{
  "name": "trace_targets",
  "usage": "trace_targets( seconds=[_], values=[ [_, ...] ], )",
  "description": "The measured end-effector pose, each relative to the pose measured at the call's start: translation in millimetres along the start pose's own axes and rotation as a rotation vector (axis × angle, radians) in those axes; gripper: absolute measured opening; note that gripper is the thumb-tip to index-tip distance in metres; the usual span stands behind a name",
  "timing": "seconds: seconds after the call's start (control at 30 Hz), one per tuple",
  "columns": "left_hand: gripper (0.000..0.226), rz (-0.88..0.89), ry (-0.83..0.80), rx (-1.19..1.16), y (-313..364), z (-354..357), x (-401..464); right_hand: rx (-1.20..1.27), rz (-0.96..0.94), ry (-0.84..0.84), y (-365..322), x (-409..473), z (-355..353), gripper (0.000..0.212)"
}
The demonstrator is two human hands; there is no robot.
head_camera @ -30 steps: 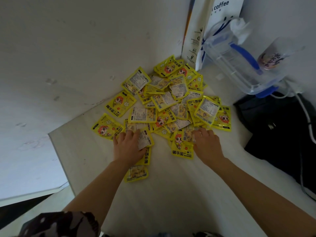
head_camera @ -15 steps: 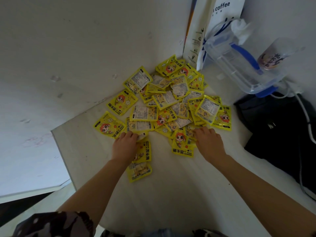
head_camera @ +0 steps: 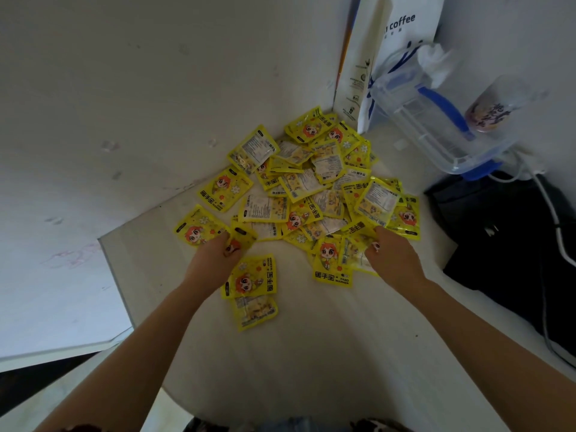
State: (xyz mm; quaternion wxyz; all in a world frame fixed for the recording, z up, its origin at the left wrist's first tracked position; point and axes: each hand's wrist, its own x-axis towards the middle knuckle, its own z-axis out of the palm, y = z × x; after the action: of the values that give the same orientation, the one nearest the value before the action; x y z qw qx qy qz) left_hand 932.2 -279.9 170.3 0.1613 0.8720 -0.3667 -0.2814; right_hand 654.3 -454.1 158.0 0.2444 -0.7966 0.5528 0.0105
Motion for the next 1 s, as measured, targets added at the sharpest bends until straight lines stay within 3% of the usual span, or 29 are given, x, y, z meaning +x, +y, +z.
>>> trace_targets(
  seconds=[0.1, 0.2, 0.33, 0.43, 0.67, 0.87, 1.0],
  values=[
    [0.019, 0.019, -0.161, 0.054, -4.3, -0.9, -0.8, 0.025, 0.021, -0.12, 3.0, -3.3, -4.0, 0.026],
    [0.037, 0.031, -0.343, 0.173, -7.1, -2.2, -1.2, -0.023, 0.0, -0.269, 6.6, -6.5, -4.2, 0.042],
    [0.053, 0.114, -0.456, 0.399, -8.9, 4.9, 0.4, -0.119, -0.033, -0.349, 15.9, -6.5, 1.7, 0.035],
    [0.046, 0.203, -0.442, 0.494, -9.0, 13.4, 6.0, -0.189, -0.106, -0.343, 18.8, -3.9, 3.7, 0.027],
    [0.041, 0.321, -0.258, 0.44, -18.5, 24.9, 14.0, -0.294, -0.217, -0.222, 24.3, 13.6, 5.3, 0.042],
    [0.04, 0.293, -0.229, 0.347, -20.9, 33.9, 15.8, -0.211, -0.265, -0.215, 29.4, 27.3, 6.6, 0.032],
    [0.056, 0.267, -0.264, 0.4, -23.0, 34.5, 17.3, -0.176, -0.169, -0.25, 28.2, 27.6, 9.3, 0.041]
  ],
)
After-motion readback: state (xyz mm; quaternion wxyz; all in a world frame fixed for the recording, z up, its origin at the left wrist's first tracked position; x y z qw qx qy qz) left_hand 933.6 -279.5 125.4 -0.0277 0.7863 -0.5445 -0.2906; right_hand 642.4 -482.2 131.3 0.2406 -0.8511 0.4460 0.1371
